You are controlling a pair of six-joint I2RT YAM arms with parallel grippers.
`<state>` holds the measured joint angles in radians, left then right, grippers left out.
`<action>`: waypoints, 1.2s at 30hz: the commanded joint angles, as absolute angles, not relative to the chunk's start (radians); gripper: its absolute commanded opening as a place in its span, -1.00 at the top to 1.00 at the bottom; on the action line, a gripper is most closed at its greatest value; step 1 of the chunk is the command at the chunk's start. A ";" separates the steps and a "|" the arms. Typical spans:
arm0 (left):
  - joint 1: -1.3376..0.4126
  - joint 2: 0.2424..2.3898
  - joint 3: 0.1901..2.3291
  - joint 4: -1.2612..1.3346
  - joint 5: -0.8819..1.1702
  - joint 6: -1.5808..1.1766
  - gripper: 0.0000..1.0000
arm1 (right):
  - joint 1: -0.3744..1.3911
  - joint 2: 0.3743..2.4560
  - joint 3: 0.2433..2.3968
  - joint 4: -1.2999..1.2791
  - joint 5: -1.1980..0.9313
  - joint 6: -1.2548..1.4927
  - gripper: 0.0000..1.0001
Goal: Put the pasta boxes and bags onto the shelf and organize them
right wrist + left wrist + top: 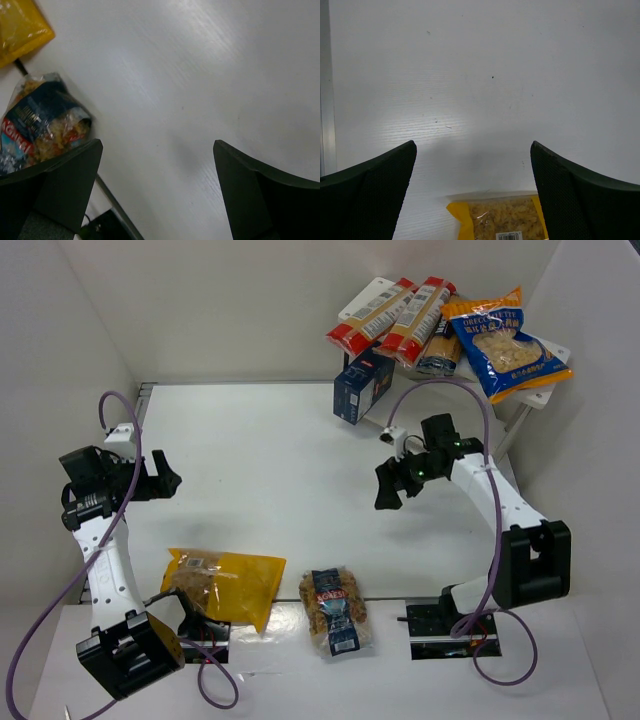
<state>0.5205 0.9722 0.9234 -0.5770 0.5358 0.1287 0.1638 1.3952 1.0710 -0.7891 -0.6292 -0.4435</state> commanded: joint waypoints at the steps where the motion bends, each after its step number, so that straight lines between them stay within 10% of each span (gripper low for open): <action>1: 0.518 0.973 0.936 -0.577 0.541 0.143 -1.00 | 0.234 1.468 1.153 -0.921 -0.772 -0.573 -1.00; 15: 0.518 0.931 0.936 -0.531 0.338 0.092 -1.00 | 0.952 1.795 1.347 -0.890 -0.574 -0.549 -1.00; 36: 0.543 0.953 0.945 -0.511 0.179 0.049 -1.00 | 1.126 1.917 1.295 -0.966 -0.468 -0.558 -1.00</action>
